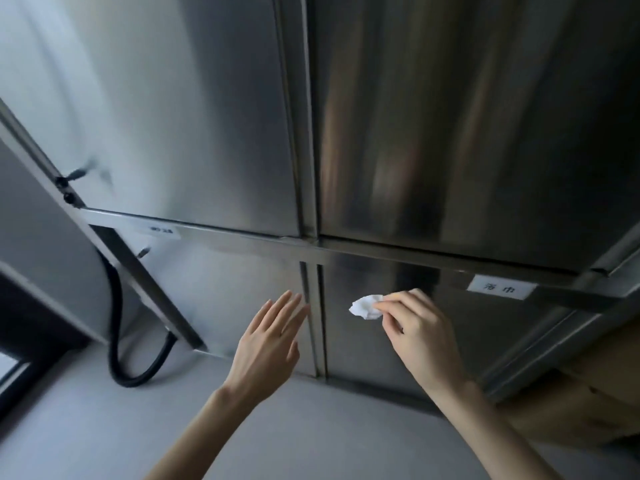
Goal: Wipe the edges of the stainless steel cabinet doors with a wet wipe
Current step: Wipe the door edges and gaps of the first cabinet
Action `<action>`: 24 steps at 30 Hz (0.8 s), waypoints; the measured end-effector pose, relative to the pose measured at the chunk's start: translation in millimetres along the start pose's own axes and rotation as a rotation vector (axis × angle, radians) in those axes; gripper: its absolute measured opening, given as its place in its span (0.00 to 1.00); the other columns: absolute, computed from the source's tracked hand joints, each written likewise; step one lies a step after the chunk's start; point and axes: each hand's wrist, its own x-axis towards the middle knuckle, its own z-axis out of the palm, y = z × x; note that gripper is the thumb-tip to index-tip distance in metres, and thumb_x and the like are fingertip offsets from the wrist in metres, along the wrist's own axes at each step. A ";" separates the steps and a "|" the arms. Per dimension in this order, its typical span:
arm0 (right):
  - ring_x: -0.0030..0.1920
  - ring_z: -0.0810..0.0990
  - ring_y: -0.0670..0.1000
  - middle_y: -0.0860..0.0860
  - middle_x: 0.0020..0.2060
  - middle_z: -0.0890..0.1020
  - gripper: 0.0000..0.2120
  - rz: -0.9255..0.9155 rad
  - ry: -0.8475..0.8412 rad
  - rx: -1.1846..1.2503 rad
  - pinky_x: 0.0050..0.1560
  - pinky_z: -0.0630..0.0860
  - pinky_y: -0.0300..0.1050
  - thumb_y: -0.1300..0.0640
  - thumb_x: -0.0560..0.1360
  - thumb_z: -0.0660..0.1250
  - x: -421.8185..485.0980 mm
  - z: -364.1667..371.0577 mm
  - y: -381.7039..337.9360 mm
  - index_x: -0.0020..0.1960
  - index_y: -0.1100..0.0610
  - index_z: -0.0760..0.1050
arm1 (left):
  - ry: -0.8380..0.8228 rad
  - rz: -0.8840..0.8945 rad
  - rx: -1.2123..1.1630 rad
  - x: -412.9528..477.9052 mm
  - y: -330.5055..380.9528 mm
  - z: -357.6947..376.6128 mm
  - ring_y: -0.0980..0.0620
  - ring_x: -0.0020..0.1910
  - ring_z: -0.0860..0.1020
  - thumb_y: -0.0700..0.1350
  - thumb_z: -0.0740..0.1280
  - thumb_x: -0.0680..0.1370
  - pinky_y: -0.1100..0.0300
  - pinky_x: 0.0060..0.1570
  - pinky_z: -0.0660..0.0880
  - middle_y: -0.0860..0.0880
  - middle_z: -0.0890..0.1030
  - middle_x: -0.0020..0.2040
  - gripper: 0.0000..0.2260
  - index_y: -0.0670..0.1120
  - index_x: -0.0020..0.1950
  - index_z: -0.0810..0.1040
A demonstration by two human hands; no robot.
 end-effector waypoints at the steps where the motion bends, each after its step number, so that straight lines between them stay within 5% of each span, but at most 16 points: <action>1: 0.36 0.79 0.54 0.50 0.36 0.82 0.11 0.021 -0.015 0.003 0.33 0.78 0.46 0.75 0.62 0.71 -4.4 14.5 -18.1 0.37 0.60 0.81 | -0.019 -0.006 -0.004 -11.0 -17.4 -4.7 0.42 0.67 0.74 0.37 0.79 0.63 0.43 0.64 0.72 0.43 0.76 0.67 0.30 0.41 0.65 0.78; 10: 0.36 0.79 0.54 0.49 0.35 0.81 0.11 0.132 0.056 -0.097 0.36 0.77 0.44 0.75 0.62 0.71 16.0 73.6 -115.8 0.36 0.59 0.80 | -0.057 0.142 0.025 -42.0 -127.9 -38.1 0.42 0.70 0.70 0.42 0.79 0.65 0.41 0.66 0.67 0.43 0.73 0.70 0.32 0.40 0.68 0.75; 17: 0.34 0.79 0.56 0.52 0.34 0.82 0.12 0.099 0.078 -0.165 0.41 0.72 0.40 0.78 0.60 0.71 23.3 84.1 -113.3 0.35 0.62 0.81 | -0.084 0.241 0.024 -30.7 -133.7 -13.4 0.45 0.70 0.71 0.46 0.79 0.64 0.46 0.67 0.66 0.45 0.74 0.70 0.32 0.42 0.67 0.77; 24: 0.33 0.79 0.56 0.53 0.35 0.83 0.10 0.153 0.138 -0.169 0.37 0.73 0.40 0.76 0.63 0.72 34.7 120.6 -80.8 0.38 0.63 0.82 | -0.048 0.269 0.084 13.8 -139.0 23.6 0.47 0.76 0.60 0.46 0.74 0.70 0.49 0.73 0.52 0.46 0.66 0.75 0.32 0.42 0.73 0.71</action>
